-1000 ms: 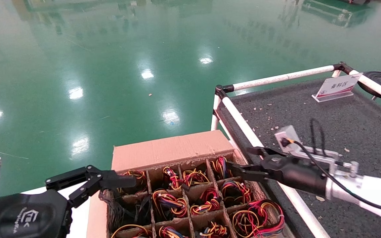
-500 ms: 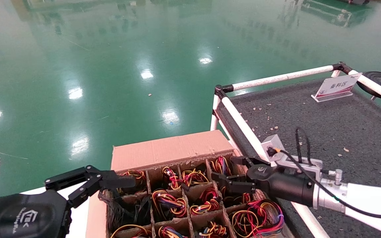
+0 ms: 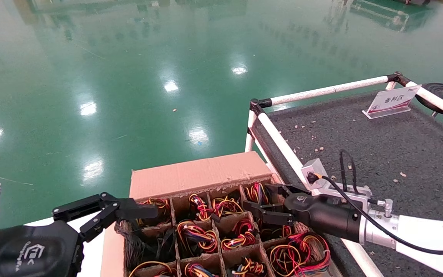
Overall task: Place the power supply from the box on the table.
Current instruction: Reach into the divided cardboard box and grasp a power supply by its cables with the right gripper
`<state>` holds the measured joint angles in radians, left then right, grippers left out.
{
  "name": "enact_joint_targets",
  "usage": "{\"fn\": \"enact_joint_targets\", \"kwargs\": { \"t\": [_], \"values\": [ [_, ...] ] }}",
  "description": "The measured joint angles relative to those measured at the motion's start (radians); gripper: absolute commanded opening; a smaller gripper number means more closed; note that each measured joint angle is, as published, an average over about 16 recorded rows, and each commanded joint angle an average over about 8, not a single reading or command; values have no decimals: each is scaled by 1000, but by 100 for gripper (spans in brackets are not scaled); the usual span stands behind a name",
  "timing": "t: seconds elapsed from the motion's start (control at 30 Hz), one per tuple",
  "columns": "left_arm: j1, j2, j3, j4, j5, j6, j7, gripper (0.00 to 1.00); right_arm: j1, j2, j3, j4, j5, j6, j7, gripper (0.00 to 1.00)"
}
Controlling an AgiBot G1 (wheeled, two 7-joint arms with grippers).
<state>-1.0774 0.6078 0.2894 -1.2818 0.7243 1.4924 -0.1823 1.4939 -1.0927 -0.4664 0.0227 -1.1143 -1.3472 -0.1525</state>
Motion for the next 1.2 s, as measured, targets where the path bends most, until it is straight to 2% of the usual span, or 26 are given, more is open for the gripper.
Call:
{"fn": "enact_joint_targets", "kwargs": {
  "t": [1.2],
  "values": [
    [0,-1,2,0,-2,-1,1,100,-14,-21,11,-26,15,64,-1,0]
  ]
}}
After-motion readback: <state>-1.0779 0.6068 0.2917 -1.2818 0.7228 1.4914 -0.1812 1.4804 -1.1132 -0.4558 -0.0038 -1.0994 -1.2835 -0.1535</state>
